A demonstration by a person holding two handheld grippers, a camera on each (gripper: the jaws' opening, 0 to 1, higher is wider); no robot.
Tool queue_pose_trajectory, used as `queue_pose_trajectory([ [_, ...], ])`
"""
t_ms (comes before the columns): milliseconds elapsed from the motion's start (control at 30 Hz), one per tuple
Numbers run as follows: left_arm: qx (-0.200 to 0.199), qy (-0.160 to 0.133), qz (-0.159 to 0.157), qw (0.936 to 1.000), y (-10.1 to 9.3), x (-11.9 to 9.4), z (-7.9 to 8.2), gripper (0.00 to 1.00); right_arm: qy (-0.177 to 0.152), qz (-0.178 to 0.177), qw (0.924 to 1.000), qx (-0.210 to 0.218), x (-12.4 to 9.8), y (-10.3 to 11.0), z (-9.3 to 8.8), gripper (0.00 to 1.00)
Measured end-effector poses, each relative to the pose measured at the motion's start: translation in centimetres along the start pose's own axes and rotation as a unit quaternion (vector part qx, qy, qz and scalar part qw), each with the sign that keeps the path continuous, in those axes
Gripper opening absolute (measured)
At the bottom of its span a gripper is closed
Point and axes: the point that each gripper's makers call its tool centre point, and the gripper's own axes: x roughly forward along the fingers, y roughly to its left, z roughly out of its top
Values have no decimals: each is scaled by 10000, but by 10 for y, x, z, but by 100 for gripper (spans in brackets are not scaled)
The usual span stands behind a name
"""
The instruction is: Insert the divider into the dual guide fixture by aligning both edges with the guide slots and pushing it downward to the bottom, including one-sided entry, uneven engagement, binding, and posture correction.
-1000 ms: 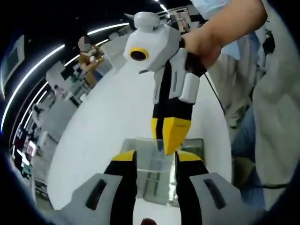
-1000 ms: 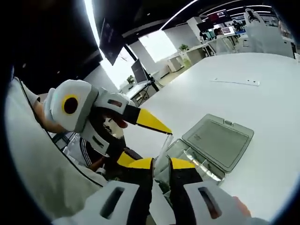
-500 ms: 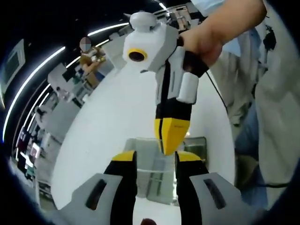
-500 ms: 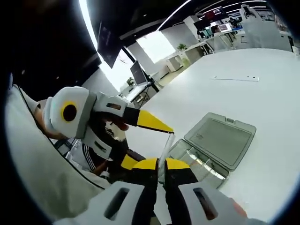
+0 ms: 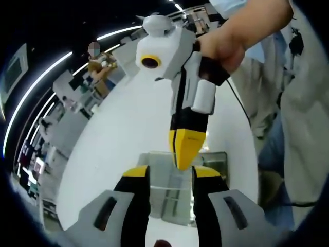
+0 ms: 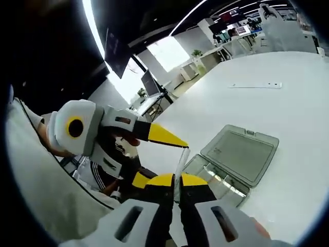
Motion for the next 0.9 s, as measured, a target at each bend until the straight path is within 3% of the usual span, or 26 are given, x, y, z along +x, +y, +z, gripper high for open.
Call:
queue_pose_trajectory([
  [300,1,-15,18,10000,-1,-1,0,30,-73,11,9999,155,0,1,-1,0],
  [367,-75,-75,39,9999,0,-2,2,28,-71,72,9999,-33,0,1,-1,0],
  [400,-109,-56,16,9999,0,-3,2,29,-45,49,9999,149,0,2,-3,0],
  [733,-202,-29,-43,9998,1,-5,-1,31,-148,48,9999,-29,-2,2,1,0],
  [900,-457,-79,-167,9988,6,-10,-5,30,-175,6,9997,-191,-5,1,0,0],
])
